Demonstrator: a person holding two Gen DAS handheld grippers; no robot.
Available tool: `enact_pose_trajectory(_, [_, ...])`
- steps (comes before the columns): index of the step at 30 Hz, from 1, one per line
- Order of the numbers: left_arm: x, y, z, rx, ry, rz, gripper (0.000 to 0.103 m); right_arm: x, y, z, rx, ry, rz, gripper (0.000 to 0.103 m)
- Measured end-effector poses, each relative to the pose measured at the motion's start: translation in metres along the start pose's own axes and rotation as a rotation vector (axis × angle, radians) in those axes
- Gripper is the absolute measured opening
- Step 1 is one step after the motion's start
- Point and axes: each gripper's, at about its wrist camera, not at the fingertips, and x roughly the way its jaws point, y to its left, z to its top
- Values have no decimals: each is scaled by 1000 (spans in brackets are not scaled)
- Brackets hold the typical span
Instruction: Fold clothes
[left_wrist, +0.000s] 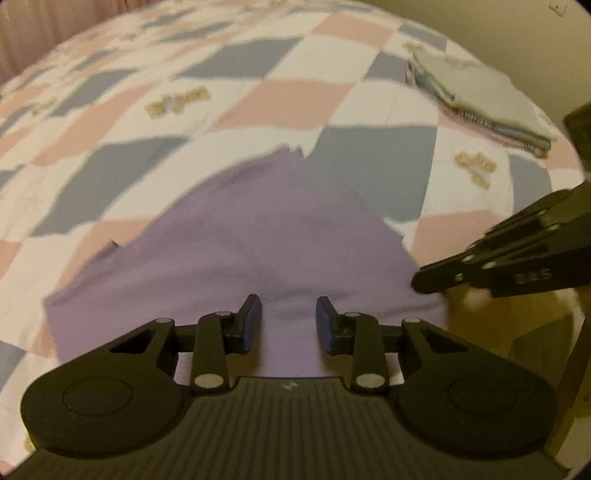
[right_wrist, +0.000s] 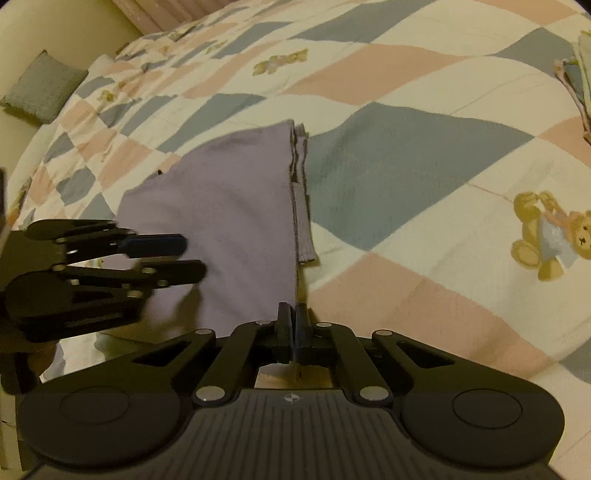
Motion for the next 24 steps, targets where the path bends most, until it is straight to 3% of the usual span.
enact_pose_trajectory(2, [7,0,2,21,15,-1,29,0,3,0,-18,2,-15,2])
enact_pose_trajectory(6, [-14,19,-1,-53,-38,13,28,-24,19,2,-114,-103,-98,15])
enact_pose_trajectory(9, [-23,40,-15,-75,-21,51,28,-35,37,4,-192,-154,-56,15])
enact_pose_trajectory(14, [-33,52,-45,-87,3,51,29,-6,61,6,-291,-94,24,15])
enact_pose_trajectory(20, [-46,65,-81,-102,32,50,29,23,57,-3,-311,34,-27,8])
enact_pose_trajectory(22, [-52,66,-90,-86,42,57,29,20,56,-7,-319,64,-44,8])
enact_pose_trajectory(24, [-65,57,-96,-14,41,84,27,6,57,-11,-327,61,-56,15])
